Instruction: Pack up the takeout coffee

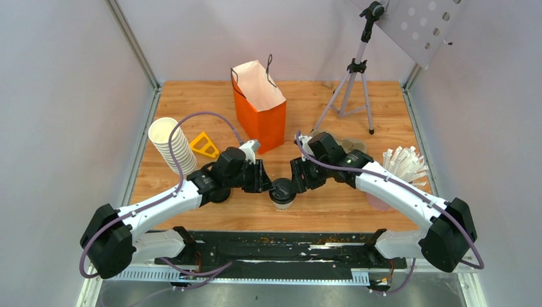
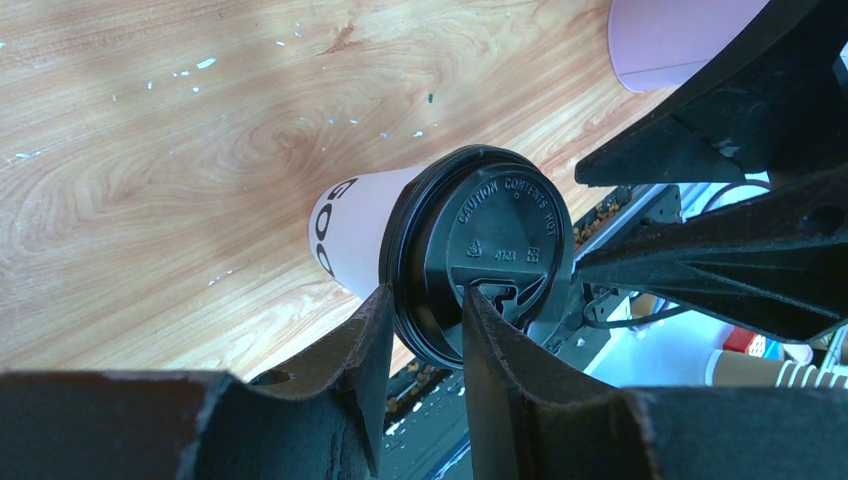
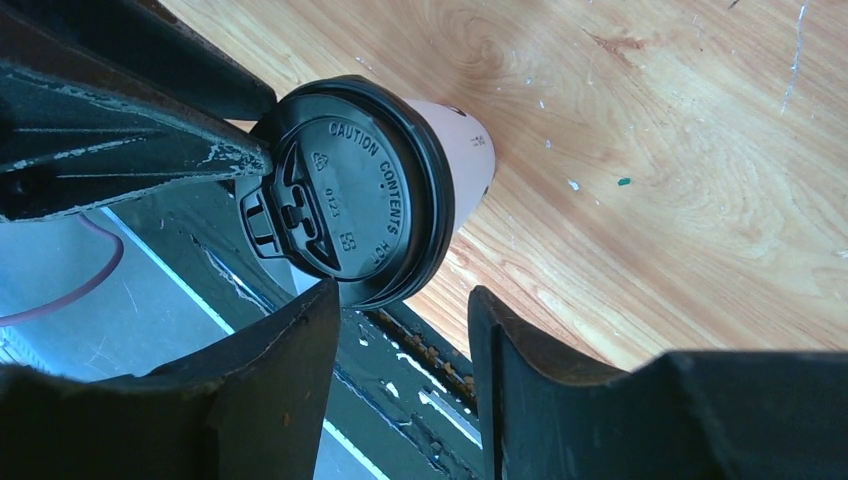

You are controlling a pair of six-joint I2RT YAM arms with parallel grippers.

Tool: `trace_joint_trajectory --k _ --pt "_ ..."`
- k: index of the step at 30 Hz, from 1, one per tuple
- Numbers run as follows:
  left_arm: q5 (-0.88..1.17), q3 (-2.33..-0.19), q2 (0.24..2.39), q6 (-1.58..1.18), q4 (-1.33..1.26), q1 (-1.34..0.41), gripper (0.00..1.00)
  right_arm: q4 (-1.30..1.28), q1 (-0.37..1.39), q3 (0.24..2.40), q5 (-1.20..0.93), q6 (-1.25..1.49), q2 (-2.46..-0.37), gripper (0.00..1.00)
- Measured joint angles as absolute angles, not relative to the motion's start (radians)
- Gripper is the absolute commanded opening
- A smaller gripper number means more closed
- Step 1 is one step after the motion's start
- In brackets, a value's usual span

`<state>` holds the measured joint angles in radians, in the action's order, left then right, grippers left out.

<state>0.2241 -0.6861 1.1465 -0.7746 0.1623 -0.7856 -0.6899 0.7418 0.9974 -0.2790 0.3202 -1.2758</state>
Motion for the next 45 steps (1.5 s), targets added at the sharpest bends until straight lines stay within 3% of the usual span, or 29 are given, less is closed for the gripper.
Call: trace_joint_trajectory --k 29,45 --pt "0.220 -0.661 1.144 -0.770 0.116 -0.799 0.38 -0.691 0.657 0.986 -0.441 0.299 -1.293 0.64" --pt "0.208 -0.659 1.122 -0.768 0.139 -0.799 0.38 -0.666 0.641 0.955 -0.498 0.324 -1.293 0.59"
